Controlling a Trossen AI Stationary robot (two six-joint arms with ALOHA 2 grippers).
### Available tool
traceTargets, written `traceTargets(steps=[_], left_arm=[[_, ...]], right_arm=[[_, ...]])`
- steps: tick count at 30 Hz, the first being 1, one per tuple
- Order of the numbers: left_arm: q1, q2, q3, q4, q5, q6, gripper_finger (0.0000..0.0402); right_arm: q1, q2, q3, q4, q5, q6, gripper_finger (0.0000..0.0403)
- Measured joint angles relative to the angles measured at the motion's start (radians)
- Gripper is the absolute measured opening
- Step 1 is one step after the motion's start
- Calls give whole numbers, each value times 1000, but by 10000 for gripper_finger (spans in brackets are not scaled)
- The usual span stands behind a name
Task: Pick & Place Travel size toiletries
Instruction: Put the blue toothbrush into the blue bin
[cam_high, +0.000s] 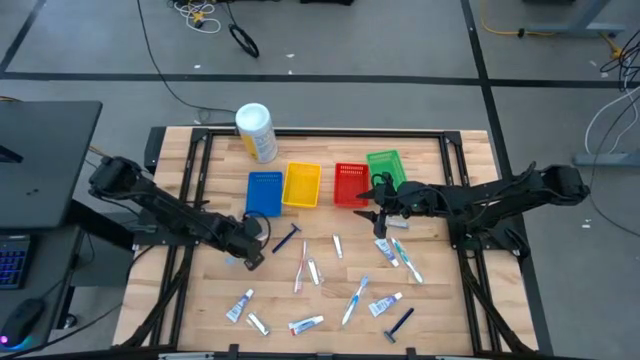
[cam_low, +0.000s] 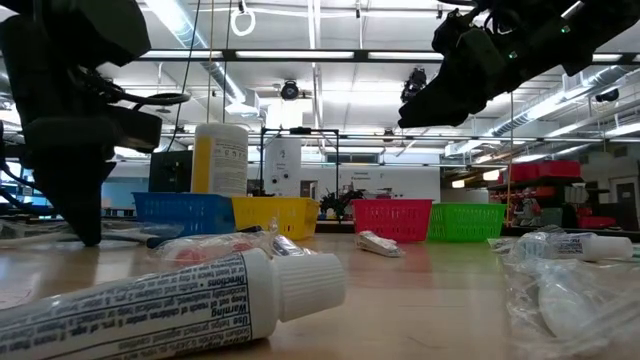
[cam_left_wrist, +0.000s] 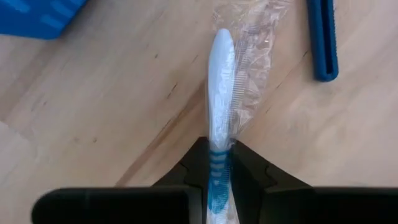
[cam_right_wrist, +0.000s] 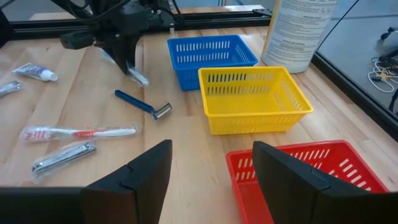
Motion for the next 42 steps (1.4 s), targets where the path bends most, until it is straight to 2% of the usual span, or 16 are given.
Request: traceTargets(steps=[4,8,11,15,17,25,30,36,42], left_arm=[[-2,-40,-1,30,-26,-63,45],[1,-110,6,92,-70,-40,45],[5,-174,44,70,-167,-5,45],[39,-247,93,53,-354,132,45],[84,-273,109,56,-387,194,46],[350,-259,111,69,-363,423,47],[485,-205,112,117,-277,505,47],[556,-84,105,133,-259,520,48],[590,33,105,131,-258,459,53]], right_arm=[[0,0,0,0,0,0,234],[0,0,0,3,0,0,234],[0,0,0,9,0,-11,234],[0,0,0,15,0,-21,234],[0,0,0,23,0,-24,234],[-1,0,0,37,0,-24,234],[-1,0,0,37,0,-24,234],[-1,0,-1,30,0,-24,234],[-1,0,-1,29,-1,-23,234]])
